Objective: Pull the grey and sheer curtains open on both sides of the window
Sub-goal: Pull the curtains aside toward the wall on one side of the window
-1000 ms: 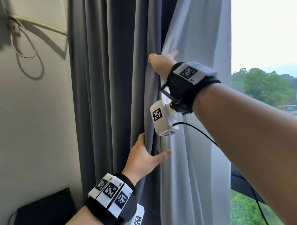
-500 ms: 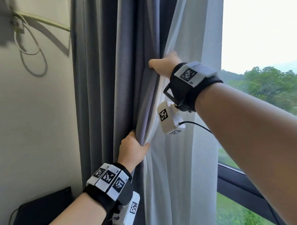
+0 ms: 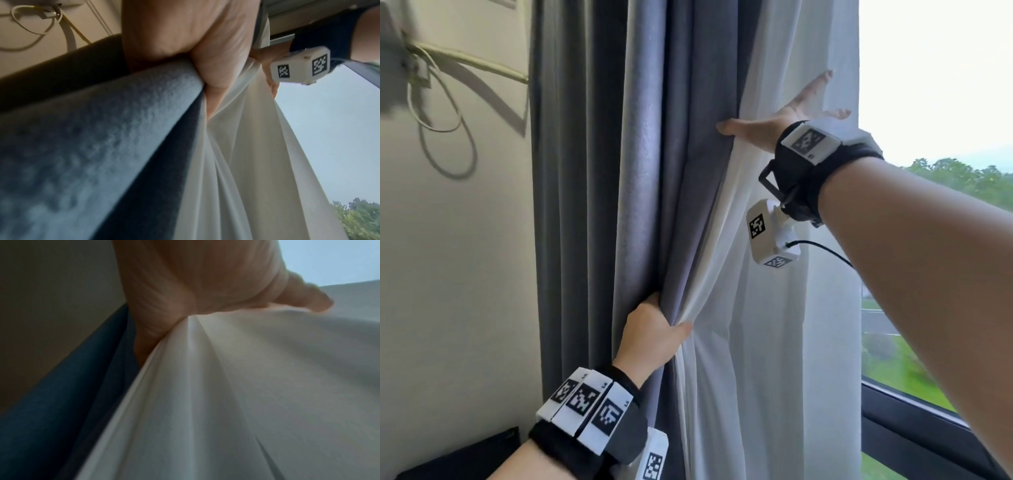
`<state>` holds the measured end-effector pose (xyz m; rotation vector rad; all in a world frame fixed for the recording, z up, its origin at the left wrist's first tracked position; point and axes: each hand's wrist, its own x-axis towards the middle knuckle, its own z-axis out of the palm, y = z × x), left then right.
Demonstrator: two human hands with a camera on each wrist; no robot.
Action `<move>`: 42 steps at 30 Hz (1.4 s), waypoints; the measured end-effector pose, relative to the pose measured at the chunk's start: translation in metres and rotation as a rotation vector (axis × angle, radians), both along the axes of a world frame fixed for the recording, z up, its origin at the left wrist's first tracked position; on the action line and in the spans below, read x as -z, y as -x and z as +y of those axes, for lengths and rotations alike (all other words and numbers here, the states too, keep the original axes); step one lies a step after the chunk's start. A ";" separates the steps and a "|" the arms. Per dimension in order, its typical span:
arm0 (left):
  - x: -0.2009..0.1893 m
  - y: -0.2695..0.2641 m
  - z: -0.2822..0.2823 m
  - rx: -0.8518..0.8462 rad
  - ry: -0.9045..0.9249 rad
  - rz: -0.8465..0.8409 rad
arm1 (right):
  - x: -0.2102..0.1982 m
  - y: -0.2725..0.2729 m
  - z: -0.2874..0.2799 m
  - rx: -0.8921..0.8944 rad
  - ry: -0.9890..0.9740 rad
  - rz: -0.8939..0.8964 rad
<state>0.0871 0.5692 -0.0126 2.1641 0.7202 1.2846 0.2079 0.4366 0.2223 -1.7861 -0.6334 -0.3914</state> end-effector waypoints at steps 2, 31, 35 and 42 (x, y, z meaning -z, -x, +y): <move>-0.001 0.003 0.012 0.033 0.016 0.000 | 0.001 -0.003 0.012 -0.086 -0.014 0.051; -0.040 0.060 0.014 0.281 0.081 0.122 | 0.003 0.095 0.058 -0.551 0.087 -0.059; -0.032 0.036 -0.006 0.264 0.090 -0.059 | 0.005 0.100 0.052 -0.718 0.018 -0.027; -0.025 0.026 0.004 0.168 0.049 -0.188 | -0.002 0.087 0.065 -0.627 0.184 -0.059</move>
